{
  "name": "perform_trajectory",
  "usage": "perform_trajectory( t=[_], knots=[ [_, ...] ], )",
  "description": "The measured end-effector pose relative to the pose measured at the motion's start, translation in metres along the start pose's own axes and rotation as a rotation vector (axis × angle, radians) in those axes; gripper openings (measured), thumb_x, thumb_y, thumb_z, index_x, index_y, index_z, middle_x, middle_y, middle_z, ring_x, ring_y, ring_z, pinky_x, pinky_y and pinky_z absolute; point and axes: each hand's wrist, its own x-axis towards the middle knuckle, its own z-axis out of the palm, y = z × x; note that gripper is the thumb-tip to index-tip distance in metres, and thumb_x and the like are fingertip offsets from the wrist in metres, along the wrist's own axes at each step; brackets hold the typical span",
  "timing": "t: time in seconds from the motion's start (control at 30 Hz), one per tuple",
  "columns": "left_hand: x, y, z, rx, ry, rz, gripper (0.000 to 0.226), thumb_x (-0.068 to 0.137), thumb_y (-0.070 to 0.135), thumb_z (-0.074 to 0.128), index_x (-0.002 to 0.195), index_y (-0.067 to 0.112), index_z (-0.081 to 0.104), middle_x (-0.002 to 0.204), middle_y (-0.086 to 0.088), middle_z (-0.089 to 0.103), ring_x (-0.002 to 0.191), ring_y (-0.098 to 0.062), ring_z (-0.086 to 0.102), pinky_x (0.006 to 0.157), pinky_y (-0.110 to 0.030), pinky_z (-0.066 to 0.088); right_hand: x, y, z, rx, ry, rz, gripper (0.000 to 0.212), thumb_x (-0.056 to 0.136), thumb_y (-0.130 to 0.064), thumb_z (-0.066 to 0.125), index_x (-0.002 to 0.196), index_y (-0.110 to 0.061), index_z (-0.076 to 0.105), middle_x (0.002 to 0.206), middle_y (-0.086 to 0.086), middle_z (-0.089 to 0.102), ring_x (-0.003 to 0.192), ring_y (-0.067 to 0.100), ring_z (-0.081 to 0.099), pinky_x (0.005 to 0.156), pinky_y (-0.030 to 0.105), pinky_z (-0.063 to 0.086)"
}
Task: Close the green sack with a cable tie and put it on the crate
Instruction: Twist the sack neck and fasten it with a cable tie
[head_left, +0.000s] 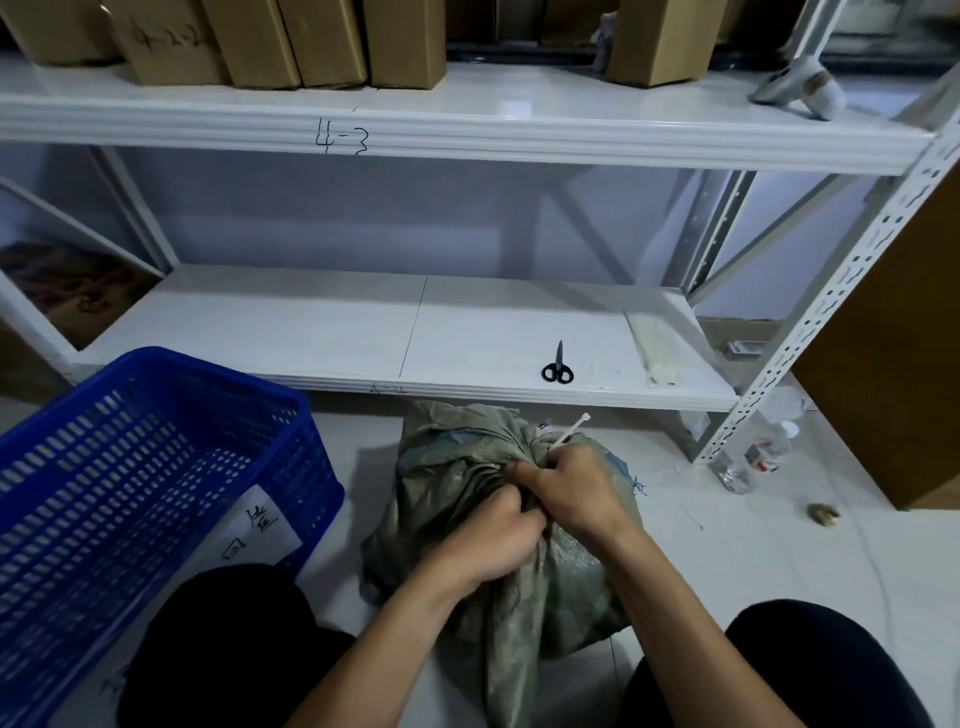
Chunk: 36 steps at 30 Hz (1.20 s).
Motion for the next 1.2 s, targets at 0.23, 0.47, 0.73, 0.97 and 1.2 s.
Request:
perform_trajectory(
  t=[0.23, 0.47, 0.73, 0.97, 1.2],
  knots=[
    [0.003, -0.003, 0.011, -1.052, 0.174, -0.321, 0.045, 0.103, 0.038, 0.041, 0.1, 0.006, 0.072, 0.092, -0.014, 0.076, 0.083, -0.026, 0.071, 0.075, -0.034, 0.055, -0.002, -0.009, -0.018, -0.005, 0.036, 0.018, 0.036, 0.082, -0.043, 0.071, 0.076, -0.008, 0.072, 0.066, 0.001, 0.07, 0.055, 0.01, 0.059, 0.045, 0.014, 0.038],
    [0.009, -0.021, 0.016, -0.675, 0.611, -0.077, 0.029, 0.102, 0.027, 0.054, 0.09, 0.01, 0.074, 0.088, -0.008, 0.078, 0.092, -0.027, 0.073, 0.088, -0.046, 0.056, 0.001, -0.007, -0.005, 0.026, 0.039, 0.001, 0.04, 0.08, -0.043, 0.071, 0.062, -0.008, 0.065, 0.061, 0.004, 0.067, 0.066, 0.025, 0.065, 0.063, 0.034, 0.047],
    [0.001, -0.024, 0.001, 0.403, 0.955, 0.55, 0.018, 0.097, 0.015, 0.062, 0.081, 0.01, 0.067, 0.078, 0.0, 0.062, 0.069, -0.011, 0.054, 0.064, -0.02, 0.039, 0.001, -0.001, -0.001, -0.093, 0.037, -0.104, 0.043, 0.086, -0.04, 0.059, 0.054, -0.011, 0.057, 0.057, 0.004, 0.06, 0.06, 0.023, 0.057, 0.061, 0.031, 0.041],
    [0.027, -0.011, -0.015, 0.425, 0.73, 0.8, 0.023, 0.1, 0.016, 0.055, 0.102, 0.005, 0.075, 0.101, -0.007, 0.075, 0.092, -0.021, 0.069, 0.088, -0.038, 0.055, -0.01, -0.004, 0.001, -0.265, -0.007, -0.343, 0.038, 0.1, -0.025, 0.038, 0.079, -0.007, 0.064, 0.09, 0.023, 0.072, 0.081, 0.04, 0.067, 0.066, 0.038, 0.047],
    [0.036, -0.012, -0.013, 0.272, 0.585, 0.623, 0.021, 0.103, 0.02, 0.051, 0.089, 0.01, 0.063, 0.073, 0.005, 0.062, 0.064, -0.008, 0.056, 0.059, -0.028, 0.043, -0.015, -0.001, -0.004, -0.209, -0.131, -0.402, 0.029, 0.105, -0.023, 0.03, 0.101, -0.009, 0.055, 0.102, 0.023, 0.07, 0.089, 0.038, 0.066, 0.069, 0.034, 0.041]
  ],
)
